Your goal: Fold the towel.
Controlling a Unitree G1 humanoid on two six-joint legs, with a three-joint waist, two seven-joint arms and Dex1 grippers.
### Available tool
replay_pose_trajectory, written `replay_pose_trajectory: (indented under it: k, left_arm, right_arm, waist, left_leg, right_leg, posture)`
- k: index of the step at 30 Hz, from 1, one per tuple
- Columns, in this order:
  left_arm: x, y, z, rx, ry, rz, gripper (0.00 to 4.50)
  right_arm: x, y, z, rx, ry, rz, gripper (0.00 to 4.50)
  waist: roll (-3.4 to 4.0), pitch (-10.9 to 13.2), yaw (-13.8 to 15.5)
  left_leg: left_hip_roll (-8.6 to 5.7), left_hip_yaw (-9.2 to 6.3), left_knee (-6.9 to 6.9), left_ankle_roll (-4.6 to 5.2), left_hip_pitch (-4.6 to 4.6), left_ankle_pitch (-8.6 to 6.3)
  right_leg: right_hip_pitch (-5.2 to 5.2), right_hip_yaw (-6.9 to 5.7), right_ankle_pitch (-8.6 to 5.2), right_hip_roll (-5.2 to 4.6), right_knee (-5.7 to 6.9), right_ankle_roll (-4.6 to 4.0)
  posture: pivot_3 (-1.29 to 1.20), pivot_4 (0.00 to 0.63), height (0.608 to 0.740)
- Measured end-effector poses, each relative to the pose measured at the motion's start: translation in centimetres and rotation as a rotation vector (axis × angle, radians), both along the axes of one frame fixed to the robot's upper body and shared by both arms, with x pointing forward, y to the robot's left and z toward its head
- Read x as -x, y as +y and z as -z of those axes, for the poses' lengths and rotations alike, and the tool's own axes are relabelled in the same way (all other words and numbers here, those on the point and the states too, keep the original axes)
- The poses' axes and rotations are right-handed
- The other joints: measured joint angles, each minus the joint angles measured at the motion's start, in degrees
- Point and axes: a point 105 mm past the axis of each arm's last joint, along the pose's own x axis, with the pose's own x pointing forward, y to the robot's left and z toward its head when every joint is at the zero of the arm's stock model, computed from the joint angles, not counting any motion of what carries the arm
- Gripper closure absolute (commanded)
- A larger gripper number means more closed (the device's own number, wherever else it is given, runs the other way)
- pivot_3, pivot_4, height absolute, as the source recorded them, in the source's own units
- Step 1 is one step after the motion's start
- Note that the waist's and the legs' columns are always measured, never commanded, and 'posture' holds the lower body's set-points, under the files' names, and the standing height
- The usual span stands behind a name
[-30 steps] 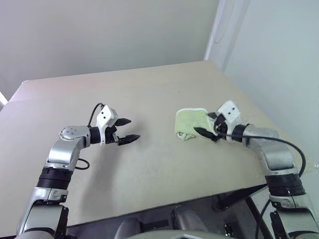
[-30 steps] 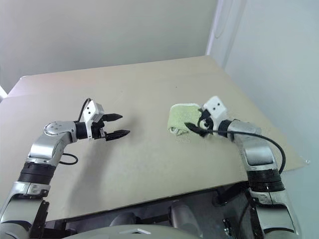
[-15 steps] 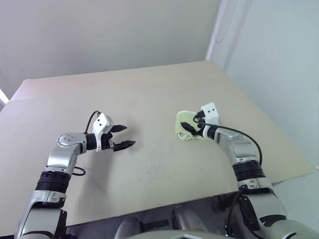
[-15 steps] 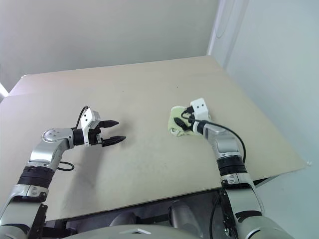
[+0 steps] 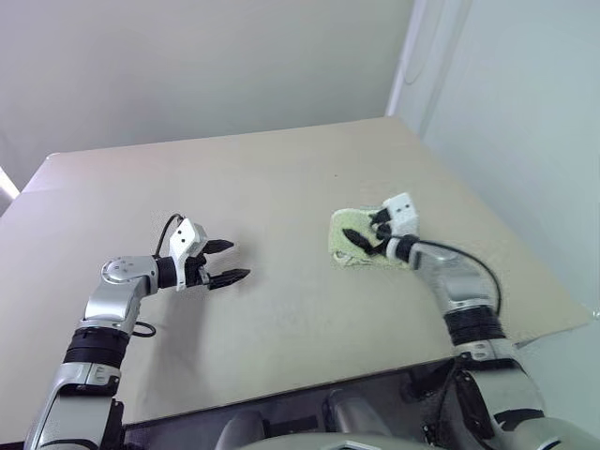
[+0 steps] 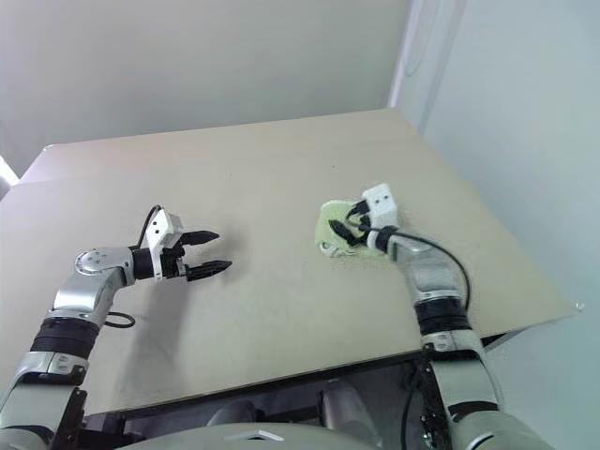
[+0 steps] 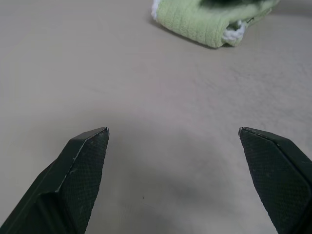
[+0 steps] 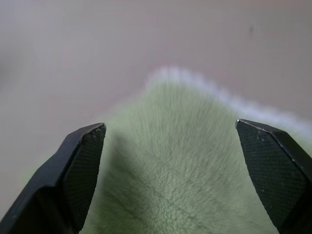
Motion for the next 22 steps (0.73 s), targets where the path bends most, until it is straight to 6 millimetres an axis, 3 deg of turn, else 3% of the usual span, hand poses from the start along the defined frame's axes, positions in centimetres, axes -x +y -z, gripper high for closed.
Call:
replay_pose_trajectory:
  k: [2, 4, 8, 12, 15, 22]
  left_arm:
    - [0.2, 0.1, 0.2, 0.002, 0.010, 0.001, 0.00]
    - [0.4, 0.4, 0.2, 0.004, 0.012, -0.001, 0.00]
    - [1.1, 1.0, 0.2, 0.034, 0.028, -0.016, 0.00]
    - [1.7, 1.3, -0.6, 0.070, 0.008, -0.022, 0.00]
    - [2.8, 1.3, -1.4, 0.080, -0.017, -0.008, 0.00]
    - [4.5, 0.0, -2.5, 0.087, -0.023, 0.049, 0.00]
  right_arm:
    - [1.1, -0.4, -3.8, -0.051, -0.085, -0.046, 0.04]
    - [2.6, -0.5, -5.5, -0.070, -0.118, -0.101, 0.04]
    - [7.9, -0.6, -3.3, -0.048, 0.019, -0.256, 0.04]
    - [11.6, 0.2, -2.0, -0.020, 0.110, -0.386, 0.04]
    - [12.7, 0.3, -1.3, 0.022, 0.148, -0.434, 0.04]
    - [12.5, 0.7, -1.2, 0.035, 0.125, -0.448, 0.04]
  waist:
    - [-0.01, -0.01, 0.05]
    - [-0.05, -0.03, 0.08]
    - [-0.04, -0.01, 0.23]
    - [-0.14, 0.06, 0.00]
    - [-0.25, 0.13, -0.04]
    - [-0.34, 0.20, 0.22]
  left_leg:
    - [0.01, -0.03, -0.06, 0.02, 0.02, -0.01]
    - [0.02, -0.06, -0.15, 0.03, 0.05, -0.02]
    - [0.02, -0.03, -0.16, 0.06, 0.01, -0.04]
    - [0.02, 0.05, -0.07, 0.04, 0.08, -0.05]
    - [0.06, 0.05, -0.06, 0.03, 0.12, -0.06]
    - [0.07, 0.04, -0.15, 0.02, -0.10, -0.07]
  right_leg:
    - [-0.02, -0.04, -0.03, 0.00, -0.01, 0.03]
    - [-0.01, -0.08, -0.10, 0.01, 0.00, -0.01]
    - [-0.02, -0.08, -0.19, -0.04, -0.06, 0.01]
    - [0.03, -0.02, -0.20, -0.05, -0.08, -0.02]
    - [0.07, -0.05, -0.21, -0.05, -0.20, -0.03]
    - [0.08, -0.08, -0.20, -0.08, -0.65, -0.01]
  posture:
    - [0.00, 0.000, 0.740]
    - [0.00, 0.000, 0.740]
    - [0.00, 0.000, 0.740]
    - [0.00, 0.000, 0.740]
    - [0.00, 0.000, 0.740]
    - [0.00, 0.000, 0.740]
